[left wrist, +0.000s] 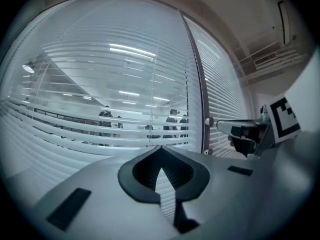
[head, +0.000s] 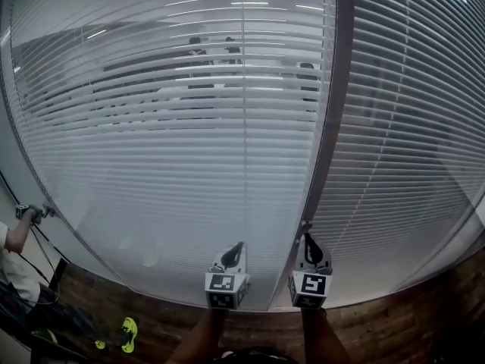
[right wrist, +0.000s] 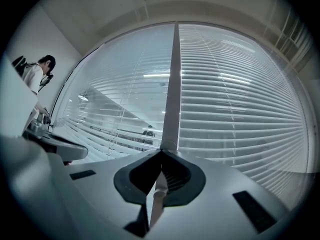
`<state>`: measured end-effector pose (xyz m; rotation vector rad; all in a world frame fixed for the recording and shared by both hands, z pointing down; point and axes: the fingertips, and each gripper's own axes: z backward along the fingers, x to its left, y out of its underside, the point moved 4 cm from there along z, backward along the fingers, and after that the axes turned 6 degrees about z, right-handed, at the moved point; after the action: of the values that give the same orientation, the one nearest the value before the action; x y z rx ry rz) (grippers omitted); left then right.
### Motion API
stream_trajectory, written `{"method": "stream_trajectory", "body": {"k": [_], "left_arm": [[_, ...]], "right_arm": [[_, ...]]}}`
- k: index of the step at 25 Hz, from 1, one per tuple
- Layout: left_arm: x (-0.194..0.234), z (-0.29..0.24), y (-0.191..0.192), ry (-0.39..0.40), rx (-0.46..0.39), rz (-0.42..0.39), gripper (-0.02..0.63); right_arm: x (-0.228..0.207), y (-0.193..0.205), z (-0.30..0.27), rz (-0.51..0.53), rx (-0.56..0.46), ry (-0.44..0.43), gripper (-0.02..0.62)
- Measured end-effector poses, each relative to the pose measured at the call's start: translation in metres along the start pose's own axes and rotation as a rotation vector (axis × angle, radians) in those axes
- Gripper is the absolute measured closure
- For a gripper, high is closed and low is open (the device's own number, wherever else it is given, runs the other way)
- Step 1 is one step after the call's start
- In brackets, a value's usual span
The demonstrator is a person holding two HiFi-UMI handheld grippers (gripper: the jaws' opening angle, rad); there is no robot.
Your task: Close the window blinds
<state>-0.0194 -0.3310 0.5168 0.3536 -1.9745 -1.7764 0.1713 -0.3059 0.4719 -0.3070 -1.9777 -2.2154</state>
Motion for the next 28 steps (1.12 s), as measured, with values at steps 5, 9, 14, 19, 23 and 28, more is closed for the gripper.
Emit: {"method": "stream_trajectory", "body": {"k": [5, 9, 14, 19, 23, 28], "left_arm": [[-0.005, 0.002, -0.017, 0.024, 0.001, -0.017, 0.606], [-0.007, 0.000, -0.021, 0.036, 0.001, -0.027, 0.606], [-0.009, -0.001, -0.023, 0.037, -0.006, -0.022, 0.606], [-0.016, -0.006, -0.025, 0.056, -0.015, -0.025, 0.606], [-0.018, -0.006, -0.031, 0.061, -0.027, -0.031, 0.606], [-0.017, -0.008, -0.028, 0.061, -0.011, -0.033, 0.606]], "right_arm": [[-0.006, -0.017, -0.004, -0.001, -0.004, 0.013, 0.583], [-0.006, -0.017, -0.006, -0.004, -0.007, 0.018, 0.561], [-0.008, -0.013, -0.012, 0.007, -0.006, 0.011, 0.529], [-0.015, -0.014, -0.015, 0.014, 0.002, 0.017, 0.493], [-0.015, -0.018, -0.020, 0.002, 0.016, 0.001, 0.471], [-0.011, -0.019, -0.025, 0.009, 0.016, -0.009, 0.451]]}}
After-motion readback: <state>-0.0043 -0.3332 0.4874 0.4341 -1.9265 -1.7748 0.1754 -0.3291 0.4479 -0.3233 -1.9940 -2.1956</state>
